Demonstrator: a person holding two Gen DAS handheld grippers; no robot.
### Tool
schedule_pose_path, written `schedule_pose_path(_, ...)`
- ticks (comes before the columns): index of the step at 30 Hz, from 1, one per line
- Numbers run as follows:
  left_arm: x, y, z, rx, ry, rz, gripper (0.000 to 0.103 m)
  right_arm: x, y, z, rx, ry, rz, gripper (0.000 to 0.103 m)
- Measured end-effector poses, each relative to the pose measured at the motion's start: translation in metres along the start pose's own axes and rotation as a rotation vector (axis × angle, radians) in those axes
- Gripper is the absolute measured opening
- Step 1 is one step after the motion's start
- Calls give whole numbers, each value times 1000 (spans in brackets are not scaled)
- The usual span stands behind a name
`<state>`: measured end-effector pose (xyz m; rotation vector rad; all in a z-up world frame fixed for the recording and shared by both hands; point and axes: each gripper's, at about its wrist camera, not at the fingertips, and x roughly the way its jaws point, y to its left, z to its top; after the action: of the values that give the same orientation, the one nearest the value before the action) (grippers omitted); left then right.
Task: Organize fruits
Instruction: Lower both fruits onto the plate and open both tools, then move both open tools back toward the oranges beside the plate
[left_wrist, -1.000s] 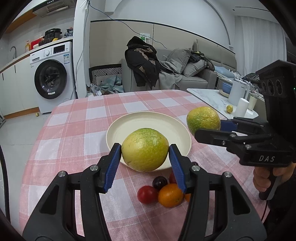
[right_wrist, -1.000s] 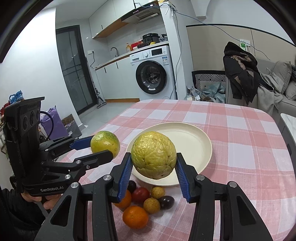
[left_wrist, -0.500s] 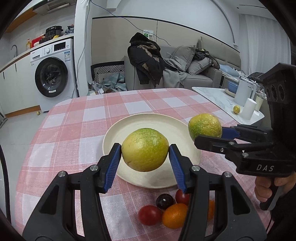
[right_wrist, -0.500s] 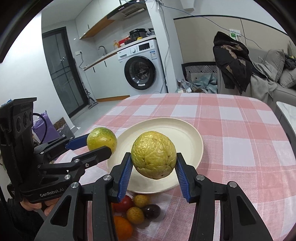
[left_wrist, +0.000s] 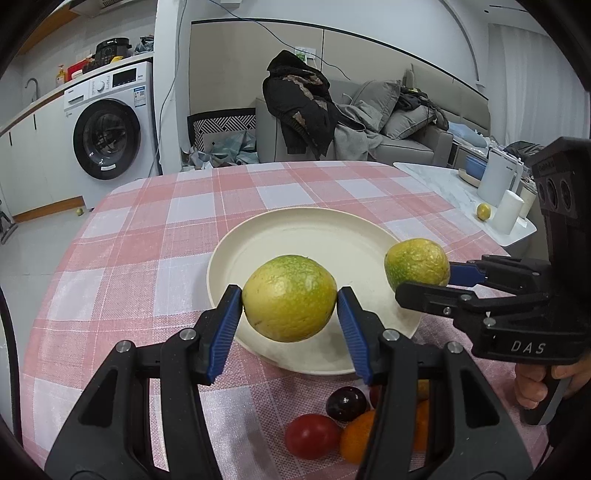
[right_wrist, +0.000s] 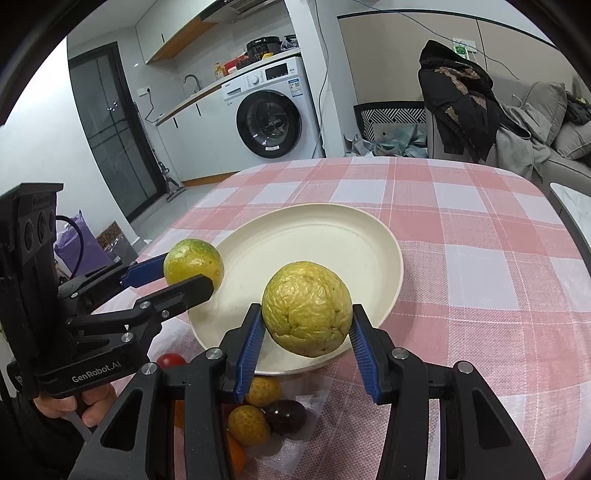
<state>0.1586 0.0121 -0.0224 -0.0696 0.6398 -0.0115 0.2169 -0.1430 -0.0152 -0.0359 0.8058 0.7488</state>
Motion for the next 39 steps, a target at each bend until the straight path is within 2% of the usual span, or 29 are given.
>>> schedule_pose_path(12,6,-7,-5,41,16,8,51,9,3,-3,-18,22,-25,47)
schedule_pose_path(18,10,-5,-4,30,31,10,51,10,4,-3,-26,22,-34,48)
schedule_pose_path(23,11,-1,-4,16,34,18,51,2,2,-2,-17,-20,-49,49)
schedule_pose_path(26,3,2,-3,4,-3,22,51,-4,-2,-2,2,-44,-48,53)
schedule_pose_path(28,-1,4,-4,-3,-10,17,51,-6,-3,-2,4,-45,-45,64)
schedule_pose_path(29,-3,5,-5,-7,-6,16,56,-8,-3,-3,-1,-56,-42,69)
schedule_pose_path(30,-3,6,-5,-9,1,18,69,-10,-2,-4,-5,-64,-42,82)
schedule_pose_path(31,-4,7,-6,-10,5,26,75,-13,-2,-5,-8,-73,-43,91)
schedule_pose_path(32,-7,7,-7,-13,2,34,83,-16,-1,-6,-8,-84,-41,93)
schedule_pose_path(34,-13,8,-9,-17,-11,37,84,-22,-1,-7,-7,-100,-31,98)
schedule_pose_path(36,-19,8,-11,-16,-18,41,94,-26,-2,-7,2,-107,-28,103)
schedule_pose_path(38,-26,9,-14,-13,-29,50,102,-28,-2,-9,6,-102,-20,103)
schedule_pose_path(39,-30,8,-16,-9,-36,52,102,-27,-1,-10,6,-90,-21,103)
